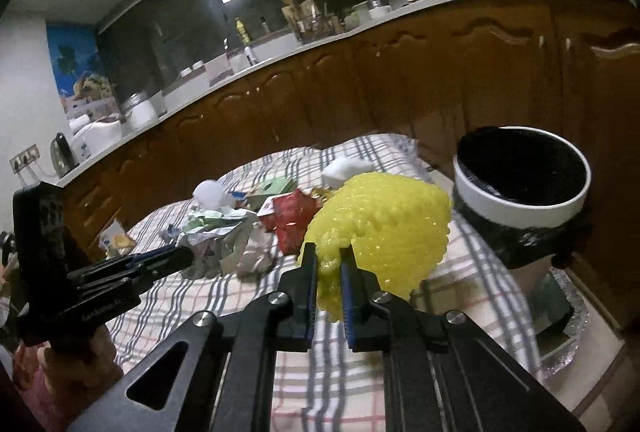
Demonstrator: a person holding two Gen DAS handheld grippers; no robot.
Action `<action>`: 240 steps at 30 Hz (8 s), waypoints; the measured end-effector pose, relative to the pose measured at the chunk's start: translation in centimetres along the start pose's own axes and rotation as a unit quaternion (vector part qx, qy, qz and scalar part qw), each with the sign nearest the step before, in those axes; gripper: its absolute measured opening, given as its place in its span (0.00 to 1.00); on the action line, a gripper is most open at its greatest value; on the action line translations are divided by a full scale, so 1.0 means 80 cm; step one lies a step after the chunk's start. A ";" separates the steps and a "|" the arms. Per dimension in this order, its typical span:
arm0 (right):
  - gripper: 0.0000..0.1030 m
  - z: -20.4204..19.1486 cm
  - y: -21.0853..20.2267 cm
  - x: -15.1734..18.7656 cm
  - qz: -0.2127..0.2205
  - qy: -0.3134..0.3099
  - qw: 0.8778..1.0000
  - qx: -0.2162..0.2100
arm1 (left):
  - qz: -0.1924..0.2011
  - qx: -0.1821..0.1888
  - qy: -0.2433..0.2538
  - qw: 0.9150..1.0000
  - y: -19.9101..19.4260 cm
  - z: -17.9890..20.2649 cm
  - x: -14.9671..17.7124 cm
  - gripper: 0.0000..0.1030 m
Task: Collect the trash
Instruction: 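Grasp the crumpled paper with the left tool while the right tool grasps the yellow foam net, then carry both items over the black bin and open both tools to drop them, then grasp the white foam net with the left tool while the right tool grasps the red packet, then move both tools over the bin and open them to drop the items, then grasp the red-printed white bag with the left tool while the right tool grasps the yellow chip bag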
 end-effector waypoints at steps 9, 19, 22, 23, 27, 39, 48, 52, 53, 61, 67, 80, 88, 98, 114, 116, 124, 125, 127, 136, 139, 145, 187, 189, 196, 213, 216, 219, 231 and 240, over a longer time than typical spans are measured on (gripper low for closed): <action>0.10 0.065 -0.014 -0.017 0.013 0.028 0.999 0.026 | -0.008 0.036 0.034 0.999 0.040 0.061 -0.028 0.16; 0.10 0.146 -0.007 -0.040 0.015 0.055 0.997 0.049 | -0.027 0.075 0.052 0.995 0.104 0.127 -0.078 0.16; 0.10 0.172 0.001 -0.049 0.014 0.070 0.996 0.049 | -0.037 0.088 0.057 0.994 0.129 0.149 -0.094 0.16; 0.10 0.181 0.003 -0.051 0.013 0.074 0.996 0.049 | -0.040 0.093 0.057 0.993 0.134 0.153 -0.097 0.16; 0.10 0.205 0.015 -0.056 0.008 0.086 0.995 0.052 | -0.061 0.107 0.060 0.991 0.176 0.182 -0.113 0.16; 0.10 0.257 0.059 -0.048 -0.036 0.108 0.992 0.046 | -0.111 0.104 0.078 0.985 0.272 0.222 -0.119 0.16; 0.24 0.287 0.074 -0.037 -0.058 0.141 0.987 0.043 | -0.132 0.080 0.077 0.985 0.303 0.226 -0.107 0.45; 0.42 0.294 0.070 -0.033 -0.051 0.157 0.985 0.043 | -0.127 0.080 0.074 0.986 0.294 0.222 -0.105 0.48; 0.42 0.293 0.068 -0.034 -0.048 0.157 0.985 0.044 | -0.125 0.080 0.071 0.986 0.290 0.219 -0.104 0.49; 0.55 0.274 0.043 -0.037 -0.015 0.154 0.986 0.054 | -0.106 0.079 0.027 0.991 0.249 0.183 -0.099 0.51; 0.75 0.240 0.032 -0.034 0.003 0.137 0.989 0.062 | -0.077 0.068 0.002 0.995 0.206 0.147 -0.092 0.54; 0.78 0.150 0.042 -0.022 -0.002 0.101 0.995 0.023 | -0.024 0.021 -0.024 0.999 0.124 0.065 -0.069 0.57; 0.78 0.097 0.060 -0.019 -0.012 0.076 0.997 -0.001 | 0.004 -0.015 -0.038 0.999 0.081 0.015 -0.057 0.57; 0.94 0.038 0.083 -0.023 -0.021 0.039 0.998 -0.043 | 0.031 -0.066 -0.064 0.995 0.038 -0.050 -0.051 0.76; 0.94 -0.018 0.137 -0.039 -0.040 -0.001 0.997 -0.070 | 0.035 -0.123 -0.118 0.985 0.037 -0.148 -0.074 0.85; 0.94 -0.021 0.145 -0.040 -0.043 -0.003 0.997 -0.071 | 0.030 -0.125 -0.121 0.984 0.043 -0.154 -0.080 0.85; 0.79 -0.031 0.178 -0.042 -0.067 -0.011 0.995 -0.074 | 0.024 -0.161 -0.104 0.981 0.082 -0.175 -0.101 0.85; 0.76 -0.032 0.181 -0.042 -0.069 -0.011 0.995 -0.075 | 0.021 -0.162 -0.105 0.981 0.086 -0.178 -0.102 0.84; 0.70 -0.034 0.188 -0.042 -0.073 -0.015 0.994 -0.075 | 0.016 -0.155 -0.108 0.982 0.097 -0.184 -0.104 0.70; 0.11 -0.042 0.179 -0.045 -0.070 -0.016 0.992 -0.102 | 0.001 -0.112 -0.104 0.988 0.094 -0.180 -0.097 0.02; 0.08 -0.044 0.161 -0.052 -0.053 -0.019 0.993 -0.107 | 0.016 -0.104 -0.097 0.990 0.077 -0.169 -0.101 0.02; 0.07 -0.036 0.125 -0.067 -0.020 -0.018 0.994 -0.104 | 0.046 -0.075 -0.081 0.993 0.040 -0.138 -0.114 0.02; 0.06 0.190 -0.008 -0.054 0.038 0.073 0.991 0.102 | -0.049 0.116 0.040 0.991 0.147 0.149 -0.114 0.02; 0.05 0.202 -0.005 -0.058 0.037 0.074 0.991 0.109 | -0.053 0.126 0.044 0.990 0.156 0.163 -0.118 0.02; 0.05 0.236 0.013 -0.069 0.025 0.072 0.989 0.129 | -0.066 0.148 0.076 0.984 0.199 0.223 -0.133 0.02; 0.18 0.288 0.063 -0.057 -0.018 0.104 0.987 0.118 | -0.141 0.134 0.080 0.978 0.301 0.250 -0.113 0.12; 0.33 0.296 0.064 -0.053 -0.019 0.116 0.986 0.117 | -0.139 0.130 0.080 0.979 0.301 0.249 -0.109 0.22; 0.39 0.299 0.058 -0.050 -0.014 0.127 0.985 0.119 | -0.133 0.128 0.070 0.980 0.295 0.242 -0.106 0.32; 0.85 0.254 0.030 -0.042 0.027 0.117 0.986 0.113 | -0.084 0.091 0.025 0.992 0.226 0.174 -0.087 0.63; 0.88 0.207 0.023 -0.036 0.028 0.113 0.990 0.085 | -0.057 0.061 0.000 0.997 0.170 0.113 -0.077 0.67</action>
Point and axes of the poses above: each gripper's, at about its wrist camera, not at the fingertips, and y roughly the way its jaws point, z to its right, x to its underside, the point moved 1 cm from there along y, roughly the way its jaws point, and after that the axes turned 12 degrees about -y, right-handed, at the moved point
